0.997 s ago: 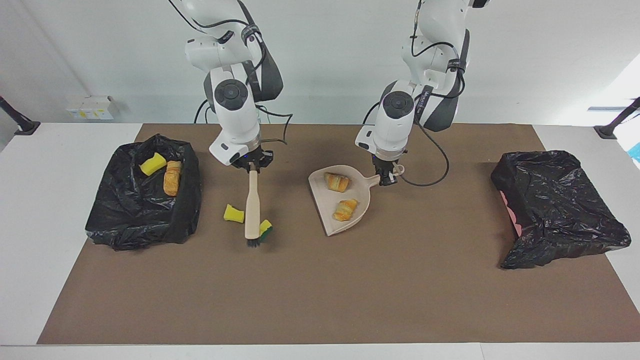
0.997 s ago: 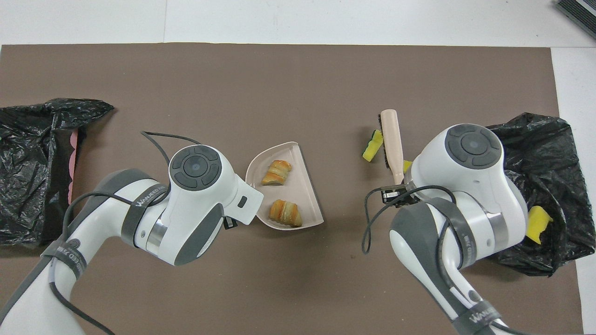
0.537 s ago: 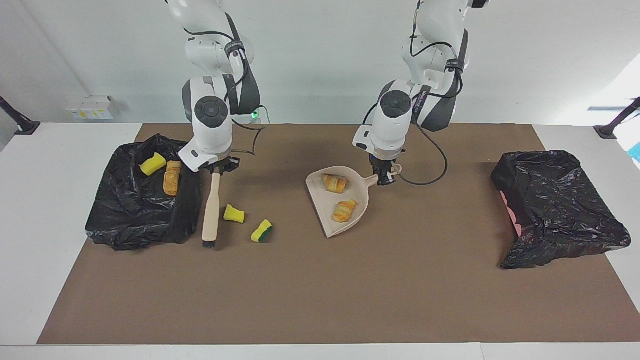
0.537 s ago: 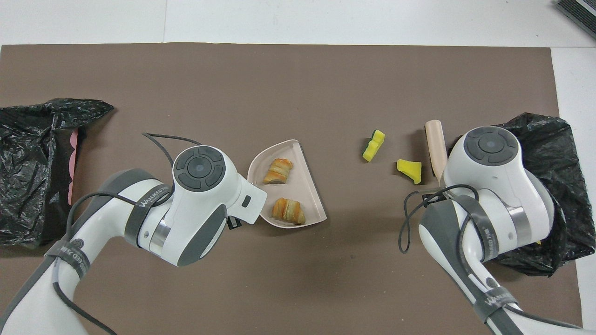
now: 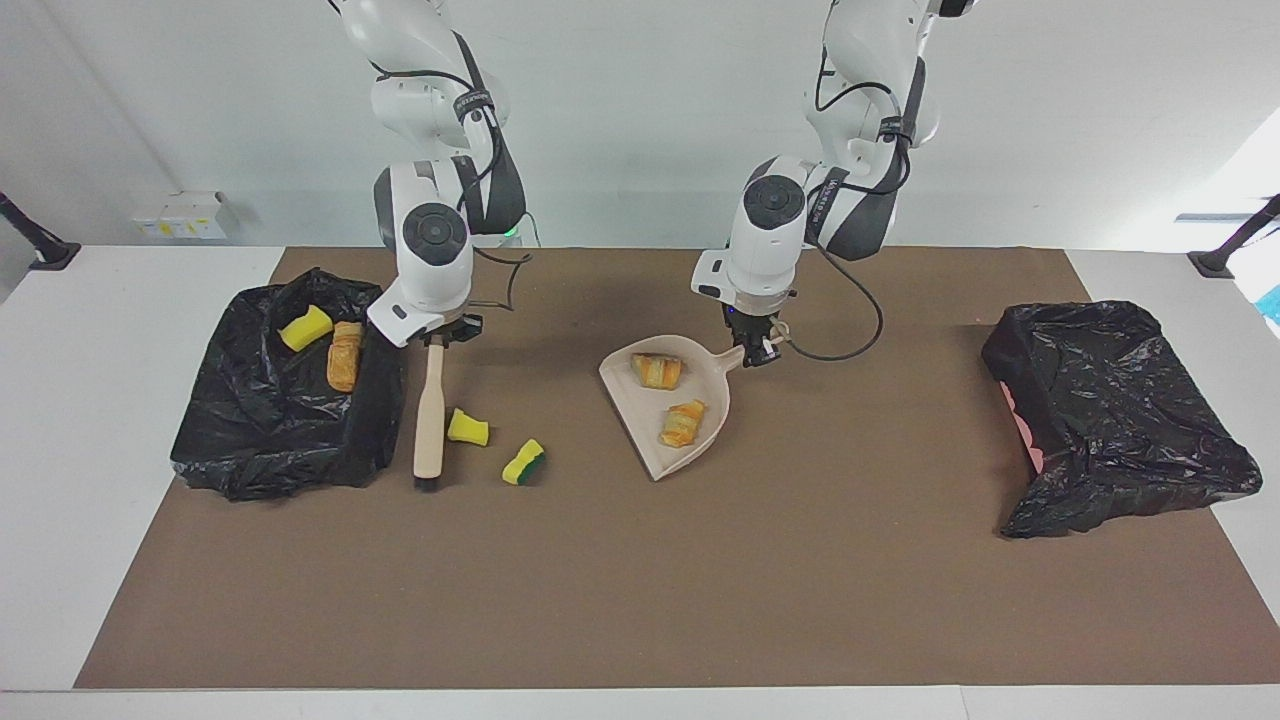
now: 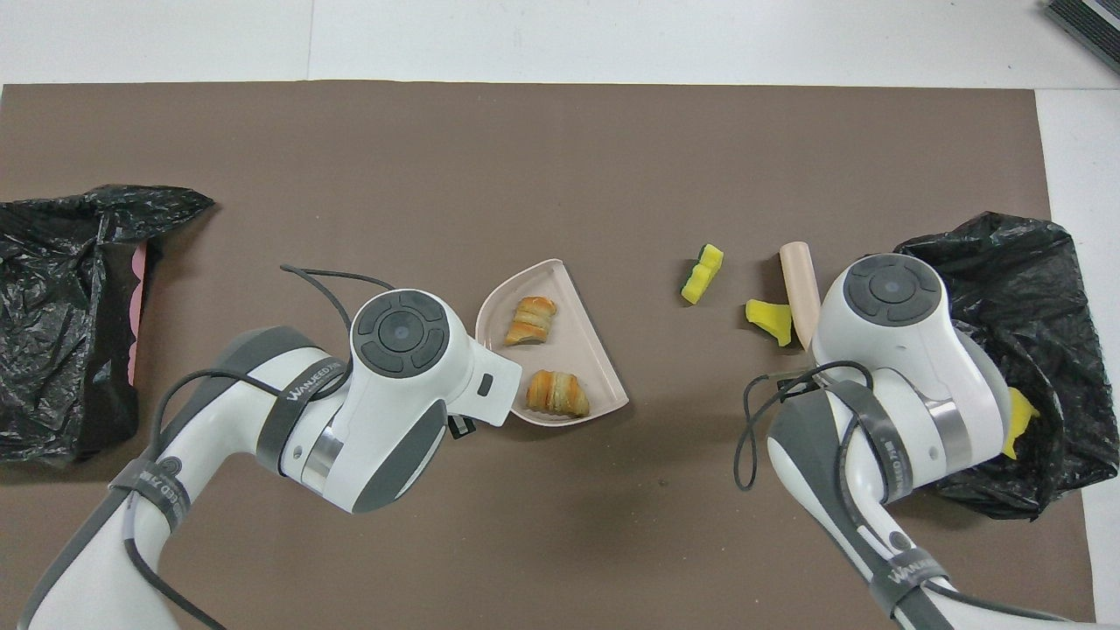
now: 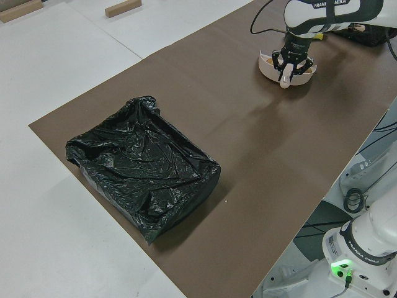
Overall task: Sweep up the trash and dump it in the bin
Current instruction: 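Sweep the remaining scraps into the dustpan with the brush in the right gripper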
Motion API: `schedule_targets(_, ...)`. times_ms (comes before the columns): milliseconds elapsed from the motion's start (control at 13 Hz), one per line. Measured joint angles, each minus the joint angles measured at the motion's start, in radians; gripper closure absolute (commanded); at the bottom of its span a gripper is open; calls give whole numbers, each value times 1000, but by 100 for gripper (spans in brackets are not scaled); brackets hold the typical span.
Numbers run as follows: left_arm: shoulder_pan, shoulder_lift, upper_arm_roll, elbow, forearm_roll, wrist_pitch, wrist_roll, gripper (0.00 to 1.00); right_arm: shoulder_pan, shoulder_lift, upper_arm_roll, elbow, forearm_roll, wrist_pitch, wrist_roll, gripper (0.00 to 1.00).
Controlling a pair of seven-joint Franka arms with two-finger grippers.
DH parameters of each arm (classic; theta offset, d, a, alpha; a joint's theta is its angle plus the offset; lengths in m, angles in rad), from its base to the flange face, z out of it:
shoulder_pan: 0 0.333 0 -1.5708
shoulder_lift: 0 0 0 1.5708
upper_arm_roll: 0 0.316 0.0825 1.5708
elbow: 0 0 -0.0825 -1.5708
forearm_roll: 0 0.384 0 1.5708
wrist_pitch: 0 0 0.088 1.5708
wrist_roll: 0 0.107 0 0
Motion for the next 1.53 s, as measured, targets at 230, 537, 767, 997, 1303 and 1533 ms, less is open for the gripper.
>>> schedule_targets(230,-27,0,-1,-14,0,19,-15,100,65,5,6,0,95,35,-59,100)
schedule_targets(537,-34,0,0,-18,0,32,-20,100,152,6,7,3,191,42,-105,100)
schedule_targets(767,-38,0,0,-21,1,35,-20,100,236,0,9,5,266,30,-107,100)
schedule_targets(997,-46,0,0,-39,1,52,-29,100,301,-13,15,25,342,-29,-108,100)
schedule_targets(1303,-46,-1,4,-47,1,78,-26,100,325,-63,15,64,354,-88,-108,100)
schedule_targets(1533,-21,1,13,-47,1,90,54,100,323,-95,7,66,358,-93,-98,100)
